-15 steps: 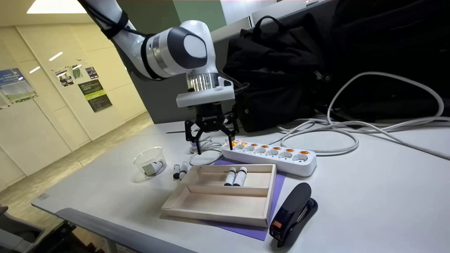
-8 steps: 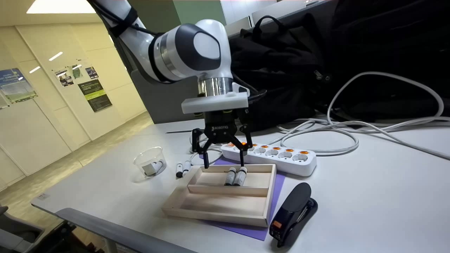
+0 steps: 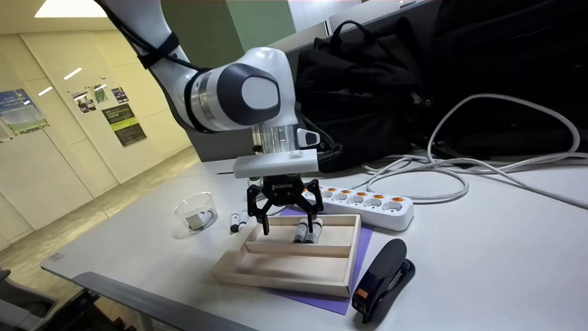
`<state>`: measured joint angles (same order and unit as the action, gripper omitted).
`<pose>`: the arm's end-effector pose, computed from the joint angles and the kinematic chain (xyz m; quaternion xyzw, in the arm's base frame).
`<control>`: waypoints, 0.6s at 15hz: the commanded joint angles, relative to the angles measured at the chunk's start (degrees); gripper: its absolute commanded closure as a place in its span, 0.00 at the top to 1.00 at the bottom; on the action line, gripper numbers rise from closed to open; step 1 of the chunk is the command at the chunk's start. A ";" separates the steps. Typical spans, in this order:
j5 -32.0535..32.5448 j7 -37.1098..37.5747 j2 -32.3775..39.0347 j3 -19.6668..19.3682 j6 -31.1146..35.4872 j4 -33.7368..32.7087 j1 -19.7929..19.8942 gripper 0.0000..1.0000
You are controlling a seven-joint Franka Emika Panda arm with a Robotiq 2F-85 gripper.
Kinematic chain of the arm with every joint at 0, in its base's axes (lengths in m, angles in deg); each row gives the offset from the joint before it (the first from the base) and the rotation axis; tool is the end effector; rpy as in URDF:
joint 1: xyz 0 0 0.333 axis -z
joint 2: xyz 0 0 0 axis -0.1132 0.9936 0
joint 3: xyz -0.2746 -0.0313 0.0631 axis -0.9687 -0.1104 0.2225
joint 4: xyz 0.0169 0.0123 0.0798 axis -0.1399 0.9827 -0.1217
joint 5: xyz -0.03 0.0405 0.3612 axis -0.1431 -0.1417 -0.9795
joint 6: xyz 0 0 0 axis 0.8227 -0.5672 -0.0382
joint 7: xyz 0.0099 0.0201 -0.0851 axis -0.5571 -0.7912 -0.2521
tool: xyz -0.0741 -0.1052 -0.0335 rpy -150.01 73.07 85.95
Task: Remove the bottles from the box and put them on the table
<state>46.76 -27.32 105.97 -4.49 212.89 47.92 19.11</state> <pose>0.4380 -0.0735 0.0755 -0.9734 -0.1925 0.1083 0.0609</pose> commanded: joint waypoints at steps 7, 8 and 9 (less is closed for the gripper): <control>-0.89 -1.76 4.42 6.76 15.40 2.52 5.56 1.00; -0.74 -1.65 4.84 7.15 15.86 2.56 5.92 1.00; -0.51 -1.60 5.26 7.47 16.05 2.55 6.25 1.00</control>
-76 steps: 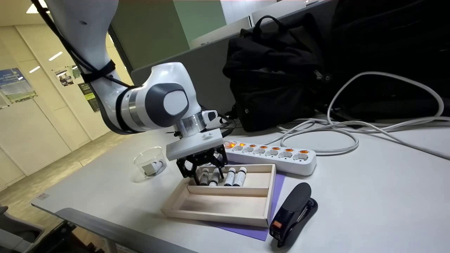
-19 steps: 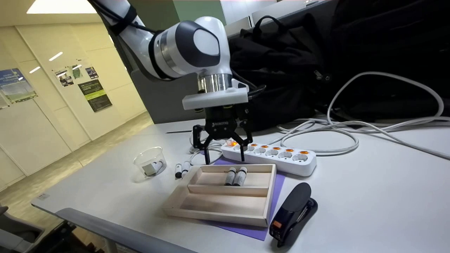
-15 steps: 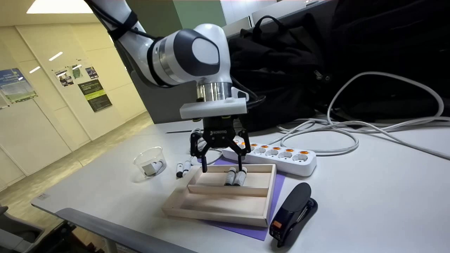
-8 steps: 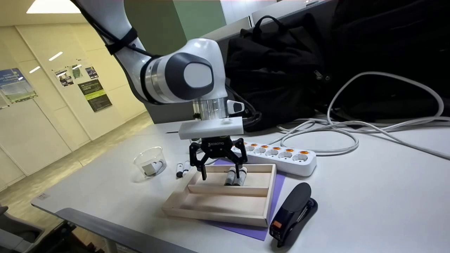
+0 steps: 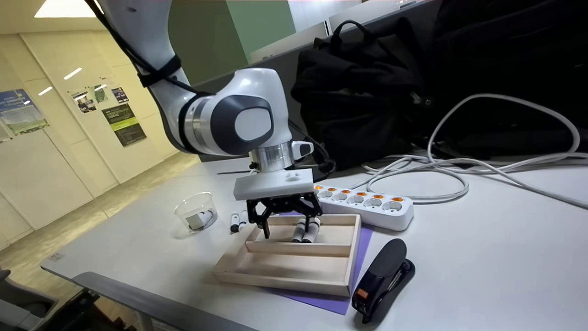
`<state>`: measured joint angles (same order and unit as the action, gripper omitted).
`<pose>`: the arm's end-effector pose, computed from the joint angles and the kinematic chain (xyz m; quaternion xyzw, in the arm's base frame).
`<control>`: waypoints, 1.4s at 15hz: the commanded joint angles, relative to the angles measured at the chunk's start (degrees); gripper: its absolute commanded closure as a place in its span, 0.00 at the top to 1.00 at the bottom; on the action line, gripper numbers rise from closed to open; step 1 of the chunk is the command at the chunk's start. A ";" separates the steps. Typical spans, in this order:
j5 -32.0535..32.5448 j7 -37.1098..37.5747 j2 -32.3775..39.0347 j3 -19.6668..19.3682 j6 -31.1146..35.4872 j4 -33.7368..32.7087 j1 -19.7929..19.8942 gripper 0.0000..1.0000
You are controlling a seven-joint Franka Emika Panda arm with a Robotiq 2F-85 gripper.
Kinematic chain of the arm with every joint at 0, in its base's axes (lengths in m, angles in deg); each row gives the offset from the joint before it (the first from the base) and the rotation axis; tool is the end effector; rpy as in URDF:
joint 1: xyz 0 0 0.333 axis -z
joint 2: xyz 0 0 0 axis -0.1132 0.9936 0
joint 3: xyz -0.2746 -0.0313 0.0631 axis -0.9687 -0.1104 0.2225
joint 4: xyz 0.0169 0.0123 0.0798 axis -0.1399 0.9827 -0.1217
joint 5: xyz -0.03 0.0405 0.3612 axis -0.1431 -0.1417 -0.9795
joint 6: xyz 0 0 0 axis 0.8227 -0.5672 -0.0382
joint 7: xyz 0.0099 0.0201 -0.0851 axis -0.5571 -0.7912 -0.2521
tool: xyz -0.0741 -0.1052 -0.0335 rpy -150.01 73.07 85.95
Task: Remove the bottles from the box and put them on the table
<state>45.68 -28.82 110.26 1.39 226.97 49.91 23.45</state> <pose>0.4418 -0.0547 0.0525 -0.9769 -0.2018 0.0322 0.0628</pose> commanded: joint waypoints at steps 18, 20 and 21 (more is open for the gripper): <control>-0.29 -0.54 -1.52 9.94 -1.28 -0.22 6.29 0.07; -1.24 -1.06 -3.68 12.56 -2.31 -0.47 6.35 0.07; -1.78 -1.33 -4.58 13.67 -3.21 -0.92 5.98 0.07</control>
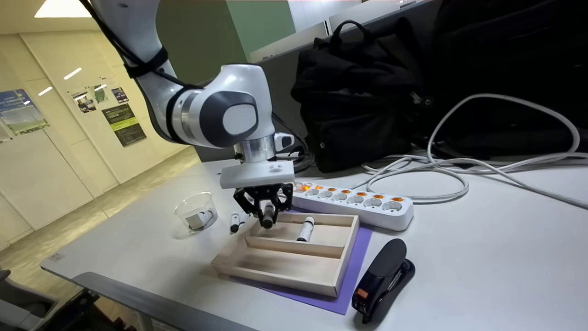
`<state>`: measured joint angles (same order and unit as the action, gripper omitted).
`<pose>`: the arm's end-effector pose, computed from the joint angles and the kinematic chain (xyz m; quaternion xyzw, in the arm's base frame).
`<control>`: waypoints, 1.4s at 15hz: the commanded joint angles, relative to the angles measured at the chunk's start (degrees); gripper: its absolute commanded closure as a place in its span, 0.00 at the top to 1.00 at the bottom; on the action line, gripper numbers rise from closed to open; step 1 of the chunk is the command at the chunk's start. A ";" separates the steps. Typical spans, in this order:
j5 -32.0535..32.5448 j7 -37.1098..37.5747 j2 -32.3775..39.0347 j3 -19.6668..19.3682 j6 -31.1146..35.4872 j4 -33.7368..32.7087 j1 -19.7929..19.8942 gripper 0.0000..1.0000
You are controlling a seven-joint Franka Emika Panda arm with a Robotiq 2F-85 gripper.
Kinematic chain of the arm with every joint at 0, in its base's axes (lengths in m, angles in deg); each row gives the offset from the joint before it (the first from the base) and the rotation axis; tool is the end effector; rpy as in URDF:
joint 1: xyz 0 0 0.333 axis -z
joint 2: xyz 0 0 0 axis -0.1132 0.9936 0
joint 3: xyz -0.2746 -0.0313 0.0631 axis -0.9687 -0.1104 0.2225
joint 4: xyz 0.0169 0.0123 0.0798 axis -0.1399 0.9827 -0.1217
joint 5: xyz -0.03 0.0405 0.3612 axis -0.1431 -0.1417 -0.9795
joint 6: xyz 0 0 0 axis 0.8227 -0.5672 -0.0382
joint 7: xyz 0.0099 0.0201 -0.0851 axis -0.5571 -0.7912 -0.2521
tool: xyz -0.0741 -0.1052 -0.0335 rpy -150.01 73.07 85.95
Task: Remove the bottles from the box and put them on the table
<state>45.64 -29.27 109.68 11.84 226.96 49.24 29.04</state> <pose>0.4605 -0.0064 0.0718 -0.9670 -0.2345 -0.0018 0.0994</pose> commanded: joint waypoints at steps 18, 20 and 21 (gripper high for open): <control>-1.12 -3.42 6.27 1.37 -7.69 -11.13 -12.03 0.73; -1.37 -2.72 3.95 1.19 -8.74 -10.40 -11.71 0.88; -1.47 -2.39 2.27 0.88 -9.63 -9.64 -11.50 0.94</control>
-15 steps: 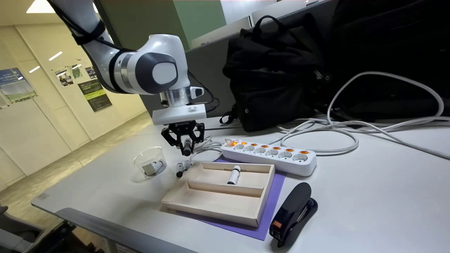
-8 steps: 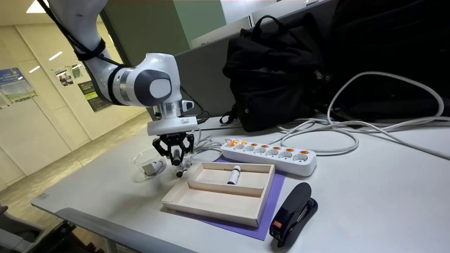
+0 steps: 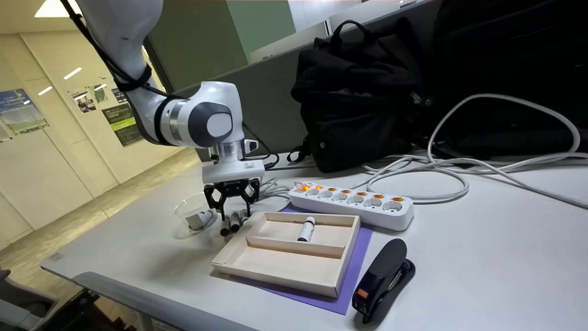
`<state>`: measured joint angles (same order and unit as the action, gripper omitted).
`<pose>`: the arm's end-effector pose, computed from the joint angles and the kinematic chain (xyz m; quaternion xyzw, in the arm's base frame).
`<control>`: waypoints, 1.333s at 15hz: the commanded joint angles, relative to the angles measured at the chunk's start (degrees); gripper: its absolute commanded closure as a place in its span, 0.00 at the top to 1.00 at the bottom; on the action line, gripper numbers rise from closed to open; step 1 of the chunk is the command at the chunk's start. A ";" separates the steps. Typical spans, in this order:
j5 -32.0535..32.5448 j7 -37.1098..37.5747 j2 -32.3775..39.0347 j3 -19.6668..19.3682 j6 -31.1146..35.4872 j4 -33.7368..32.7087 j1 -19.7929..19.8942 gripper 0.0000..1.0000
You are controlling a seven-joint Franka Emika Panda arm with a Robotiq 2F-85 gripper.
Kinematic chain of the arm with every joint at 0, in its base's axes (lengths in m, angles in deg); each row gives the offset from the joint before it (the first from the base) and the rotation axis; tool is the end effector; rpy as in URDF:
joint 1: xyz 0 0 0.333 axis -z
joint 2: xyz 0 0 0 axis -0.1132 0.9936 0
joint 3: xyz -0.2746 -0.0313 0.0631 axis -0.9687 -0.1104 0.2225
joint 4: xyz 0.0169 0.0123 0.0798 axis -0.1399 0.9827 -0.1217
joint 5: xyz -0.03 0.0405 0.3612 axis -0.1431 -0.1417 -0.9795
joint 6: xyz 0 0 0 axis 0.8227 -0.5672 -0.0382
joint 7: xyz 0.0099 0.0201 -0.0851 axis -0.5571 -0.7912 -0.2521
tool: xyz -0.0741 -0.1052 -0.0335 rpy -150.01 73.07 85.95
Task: Remove the bottles from the box and put them on the table
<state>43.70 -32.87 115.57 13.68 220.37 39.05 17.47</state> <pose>0.4901 0.1074 0.0648 -0.9269 -0.3502 0.0138 0.1344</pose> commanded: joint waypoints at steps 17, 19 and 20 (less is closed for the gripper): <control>-1.20 5.87 -11.51 -19.67 -5.07 9.97 5.52 1.00; -1.55 5.63 -9.51 -18.47 0.57 10.40 6.19 1.00; -0.87 6.08 -8.53 -18.08 3.51 10.56 6.08 1.00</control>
<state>43.00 -27.21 105.35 -6.17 217.48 48.69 22.80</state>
